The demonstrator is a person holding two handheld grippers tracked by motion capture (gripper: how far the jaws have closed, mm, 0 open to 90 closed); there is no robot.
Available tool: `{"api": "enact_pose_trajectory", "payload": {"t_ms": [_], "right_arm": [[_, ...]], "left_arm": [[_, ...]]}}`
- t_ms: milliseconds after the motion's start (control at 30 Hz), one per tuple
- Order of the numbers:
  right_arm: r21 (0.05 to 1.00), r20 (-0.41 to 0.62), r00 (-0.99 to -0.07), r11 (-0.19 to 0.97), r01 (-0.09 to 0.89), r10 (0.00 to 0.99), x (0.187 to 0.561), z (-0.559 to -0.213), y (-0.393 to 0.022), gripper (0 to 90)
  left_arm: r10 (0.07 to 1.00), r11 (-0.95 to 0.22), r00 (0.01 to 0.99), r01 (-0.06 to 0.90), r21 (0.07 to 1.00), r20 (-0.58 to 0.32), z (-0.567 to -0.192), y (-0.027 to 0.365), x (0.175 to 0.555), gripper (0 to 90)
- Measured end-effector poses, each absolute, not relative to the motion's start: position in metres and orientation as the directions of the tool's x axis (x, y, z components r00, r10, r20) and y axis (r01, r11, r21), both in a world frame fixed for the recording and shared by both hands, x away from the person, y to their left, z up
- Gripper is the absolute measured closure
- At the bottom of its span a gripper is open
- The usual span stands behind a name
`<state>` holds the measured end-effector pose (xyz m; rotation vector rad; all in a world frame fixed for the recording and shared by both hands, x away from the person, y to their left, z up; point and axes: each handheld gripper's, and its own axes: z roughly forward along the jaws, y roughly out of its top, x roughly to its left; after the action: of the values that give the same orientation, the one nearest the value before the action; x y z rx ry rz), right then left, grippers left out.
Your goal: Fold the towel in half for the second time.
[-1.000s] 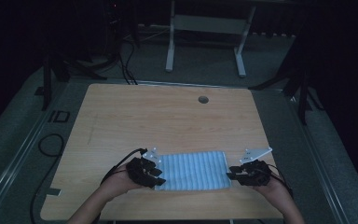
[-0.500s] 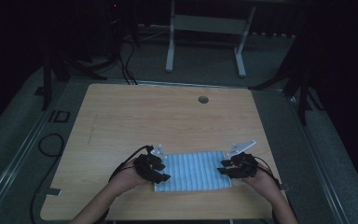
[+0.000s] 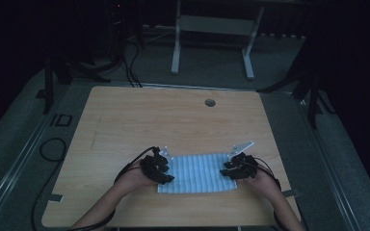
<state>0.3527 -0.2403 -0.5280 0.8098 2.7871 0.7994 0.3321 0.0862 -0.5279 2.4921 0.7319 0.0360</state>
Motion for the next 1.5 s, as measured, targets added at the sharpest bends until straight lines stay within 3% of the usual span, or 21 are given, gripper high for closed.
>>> {"api": "enact_pose_trajectory", "payload": {"t_ms": [1033, 1500], "right_arm": [[0.526, 0.006, -0.824, 0.699, 0.484, 0.566, 0.42, -0.529, -0.184, 60.3], [0.541, 0.037, -0.809, 0.669, 0.51, 0.587, 0.437, -0.53, -0.176, 58.8]], "left_arm": [[0.586, -0.687, 0.802, 0.569, 0.453, -0.118, -0.525, 0.132, 0.407, 51.2], [0.613, -0.682, 0.784, 0.585, 0.439, -0.092, -0.522, 0.137, 0.419, 50.6]]}}
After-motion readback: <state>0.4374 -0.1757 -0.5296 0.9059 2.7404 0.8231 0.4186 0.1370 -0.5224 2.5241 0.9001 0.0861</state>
